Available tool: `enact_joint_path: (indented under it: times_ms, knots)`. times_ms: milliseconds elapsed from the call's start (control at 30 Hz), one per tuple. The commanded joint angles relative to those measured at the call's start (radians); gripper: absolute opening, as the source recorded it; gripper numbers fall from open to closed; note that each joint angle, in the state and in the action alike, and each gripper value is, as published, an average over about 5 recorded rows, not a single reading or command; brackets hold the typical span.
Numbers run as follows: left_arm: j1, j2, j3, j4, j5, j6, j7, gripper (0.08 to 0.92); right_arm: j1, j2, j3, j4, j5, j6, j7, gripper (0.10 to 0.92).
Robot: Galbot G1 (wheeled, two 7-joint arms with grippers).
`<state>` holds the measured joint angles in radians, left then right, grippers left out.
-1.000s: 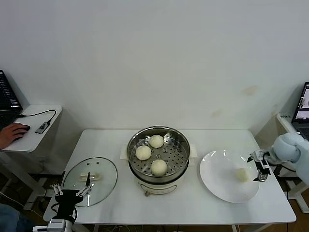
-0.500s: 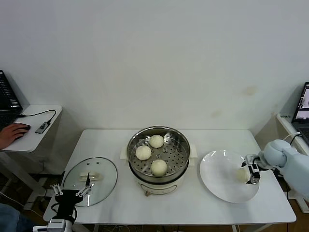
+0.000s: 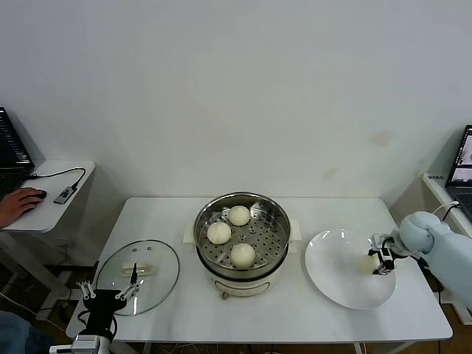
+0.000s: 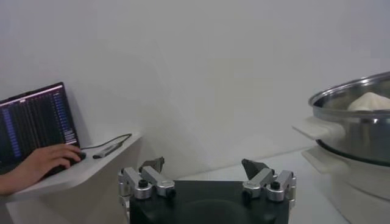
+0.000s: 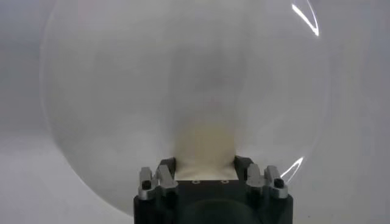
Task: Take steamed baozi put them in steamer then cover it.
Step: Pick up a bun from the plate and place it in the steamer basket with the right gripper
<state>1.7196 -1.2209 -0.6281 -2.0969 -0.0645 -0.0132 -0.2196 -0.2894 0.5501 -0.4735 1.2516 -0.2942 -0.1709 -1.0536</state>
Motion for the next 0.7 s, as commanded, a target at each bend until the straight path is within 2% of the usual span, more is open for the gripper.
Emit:
enact_joint_path:
  times_ms: [33, 200, 333, 500, 700]
  knots:
    - [-0.001, 0.000, 0.001, 0.000, -0.001, 0.000, 0.000, 0.823, 0.230, -0.110, -0.136, 0.142, 0.135, -0.056, -0.021, 0.554]
    - [-0.007, 0.002, 0.011, -0.002, 0.000, 0.001, 0.000, 0.823, 0.508, -0.161, -0.336, 0.266, 0.318, -0.131, -0.027, 0.557]
    - [-0.012, 0.006, 0.021, -0.002, 0.000, 0.002, 0.000, 0.823, 0.811, -0.133, -0.579, 0.350, 0.474, -0.196, -0.008, 0.560]
    - [-0.017, 0.009, 0.034, -0.007, 0.001, 0.003, 0.001, 0.823, 1.064, -0.025, -0.789, 0.407, 0.657, -0.289, 0.043, 0.563]
    - [-0.024, 0.005, 0.041, -0.017, 0.000, 0.005, 0.001, 0.823, 1.121, 0.159, -0.879, 0.424, 0.840, -0.386, 0.133, 0.568]
